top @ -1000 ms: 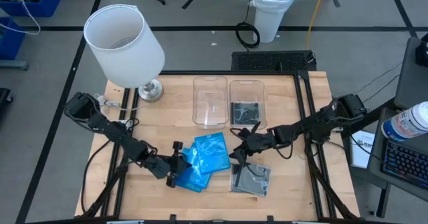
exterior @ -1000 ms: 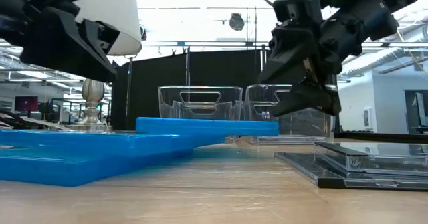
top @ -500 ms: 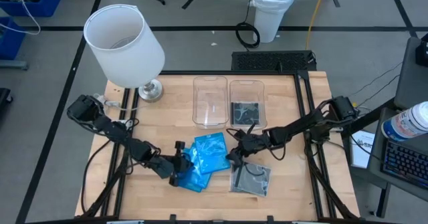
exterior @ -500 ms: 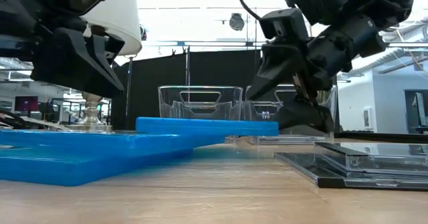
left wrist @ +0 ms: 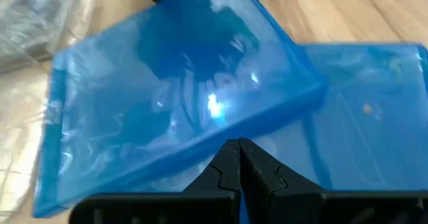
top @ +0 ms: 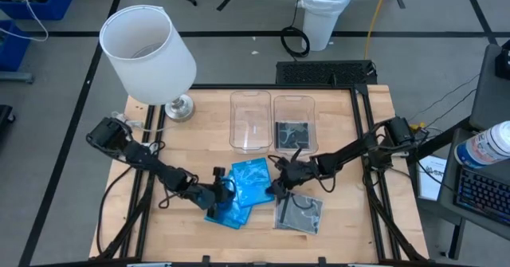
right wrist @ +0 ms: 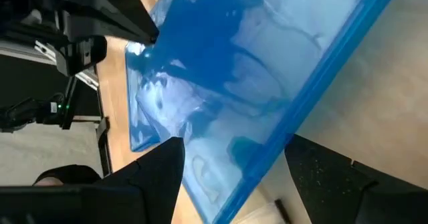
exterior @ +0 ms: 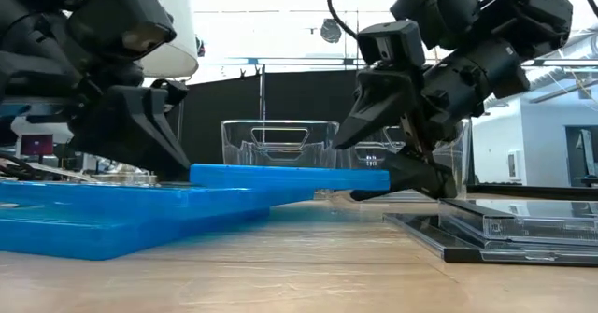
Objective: Pick & place jewel cases by type
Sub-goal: Put the top blue CD case into the left transparent bin
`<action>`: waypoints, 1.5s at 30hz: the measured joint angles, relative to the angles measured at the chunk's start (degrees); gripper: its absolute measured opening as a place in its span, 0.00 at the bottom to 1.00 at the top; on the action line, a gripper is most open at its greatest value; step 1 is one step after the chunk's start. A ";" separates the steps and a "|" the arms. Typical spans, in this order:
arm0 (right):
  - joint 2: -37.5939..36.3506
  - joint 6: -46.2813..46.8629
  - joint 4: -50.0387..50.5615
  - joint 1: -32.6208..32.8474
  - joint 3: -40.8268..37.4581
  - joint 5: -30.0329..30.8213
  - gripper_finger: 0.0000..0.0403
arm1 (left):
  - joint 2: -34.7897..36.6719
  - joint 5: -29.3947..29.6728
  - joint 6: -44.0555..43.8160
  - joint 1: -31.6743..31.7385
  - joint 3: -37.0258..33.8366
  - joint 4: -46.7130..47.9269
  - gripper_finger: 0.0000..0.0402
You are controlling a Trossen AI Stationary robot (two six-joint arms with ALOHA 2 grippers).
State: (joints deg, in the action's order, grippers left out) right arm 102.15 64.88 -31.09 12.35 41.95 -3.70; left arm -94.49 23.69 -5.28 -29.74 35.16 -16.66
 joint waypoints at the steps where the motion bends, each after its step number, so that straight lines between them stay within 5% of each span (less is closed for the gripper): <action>1: 0.00 -0.08 0.03 -0.07 0.00 -0.41 0.62 | -0.05 -0.33 0.00 0.21 0.00 0.06 0.02; 17: 0.00 -4.41 -6.38 -0.38 -0.02 -1.06 0.53 | -0.05 -3.82 0.18 3.07 -0.02 -2.75 0.02; 32: -0.29 -13.25 -9.13 -0.04 -0.02 -1.01 0.08 | 0.17 -3.95 1.21 1.68 0.05 -4.90 0.01; 45: -13.19 -31.96 -4.89 6.04 -0.02 5.76 0.09 | 6.08 -1.80 3.65 -7.30 -0.07 -7.09 0.04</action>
State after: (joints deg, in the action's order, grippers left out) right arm 88.96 32.92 -35.98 18.38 41.93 2.06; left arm -88.41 21.90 -1.63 -37.04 35.09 -23.75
